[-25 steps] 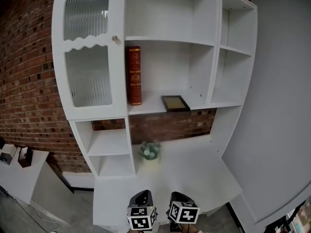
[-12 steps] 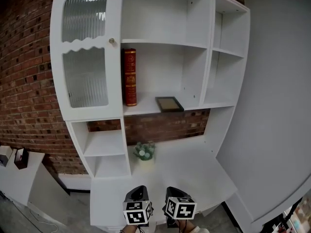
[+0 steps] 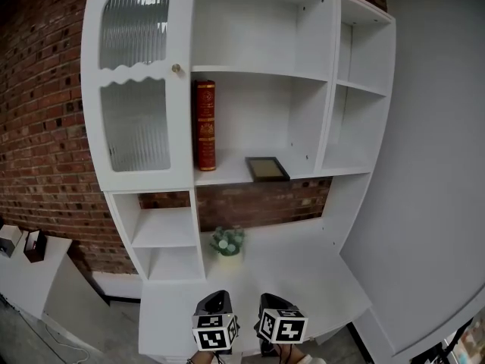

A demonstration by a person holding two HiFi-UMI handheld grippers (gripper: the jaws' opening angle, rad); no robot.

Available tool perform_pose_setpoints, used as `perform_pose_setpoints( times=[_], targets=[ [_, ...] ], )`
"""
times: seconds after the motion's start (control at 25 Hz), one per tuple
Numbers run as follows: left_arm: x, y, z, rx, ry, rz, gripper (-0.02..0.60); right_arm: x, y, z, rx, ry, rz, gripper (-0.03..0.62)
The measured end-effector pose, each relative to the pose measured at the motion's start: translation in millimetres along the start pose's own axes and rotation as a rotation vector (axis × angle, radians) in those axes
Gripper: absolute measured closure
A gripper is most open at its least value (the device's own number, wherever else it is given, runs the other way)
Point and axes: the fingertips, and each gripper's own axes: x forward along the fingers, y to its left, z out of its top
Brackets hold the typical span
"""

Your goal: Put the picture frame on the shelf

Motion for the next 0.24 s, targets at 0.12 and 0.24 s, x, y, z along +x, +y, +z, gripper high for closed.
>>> perform_pose_setpoints(
  times=[0.12, 0.24],
  targets=[
    [2.6, -1.1, 2.7, 0.003, -0.005, 0.006, 0.583, 2.0, -2.3, 1.8, -0.003, 0.002, 0.004, 0.571],
    [5.3, -3.5, 2.8, 0.006, -0.006, 0.007, 0.583, 3.7, -5.8, 1.6, -0.001, 0.007, 0.007, 0.571]
  ],
)
